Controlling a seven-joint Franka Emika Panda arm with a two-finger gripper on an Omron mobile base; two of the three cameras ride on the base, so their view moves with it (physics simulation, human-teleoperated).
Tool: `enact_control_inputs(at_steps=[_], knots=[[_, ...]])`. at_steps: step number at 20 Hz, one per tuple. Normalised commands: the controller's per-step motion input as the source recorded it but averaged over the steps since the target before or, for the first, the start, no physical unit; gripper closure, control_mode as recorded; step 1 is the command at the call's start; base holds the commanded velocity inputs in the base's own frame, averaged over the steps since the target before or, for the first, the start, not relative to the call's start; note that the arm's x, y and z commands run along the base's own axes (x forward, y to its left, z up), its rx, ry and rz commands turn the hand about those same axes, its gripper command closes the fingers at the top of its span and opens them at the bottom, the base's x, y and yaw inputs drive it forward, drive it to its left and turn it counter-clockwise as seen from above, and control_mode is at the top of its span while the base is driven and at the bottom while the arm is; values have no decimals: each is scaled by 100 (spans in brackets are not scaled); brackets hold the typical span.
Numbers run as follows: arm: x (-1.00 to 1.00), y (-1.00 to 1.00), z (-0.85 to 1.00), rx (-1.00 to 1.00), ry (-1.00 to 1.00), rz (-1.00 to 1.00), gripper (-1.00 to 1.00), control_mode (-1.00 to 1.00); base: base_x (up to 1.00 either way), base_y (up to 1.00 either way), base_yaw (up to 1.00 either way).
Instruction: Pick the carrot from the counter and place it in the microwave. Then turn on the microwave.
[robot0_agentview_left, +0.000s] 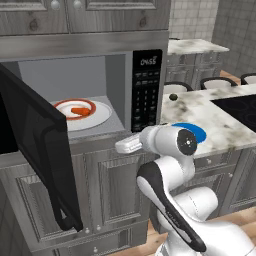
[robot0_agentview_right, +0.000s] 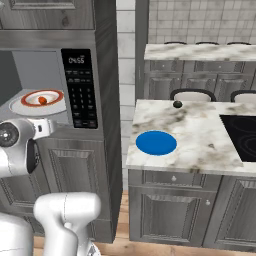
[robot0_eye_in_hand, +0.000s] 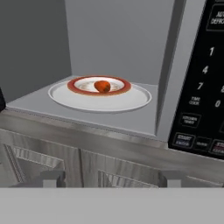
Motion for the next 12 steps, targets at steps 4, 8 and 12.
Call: enact_control_inputs(at_steps=[4,8,12], knots=[[-27,-12,4,0,0,-1,100,-100,0,0,0],[-40,-21,9,0,-1,0,100,-100,0,0,0],[-60,-28,8,1,-3,0,100,-100,0,0,0]])
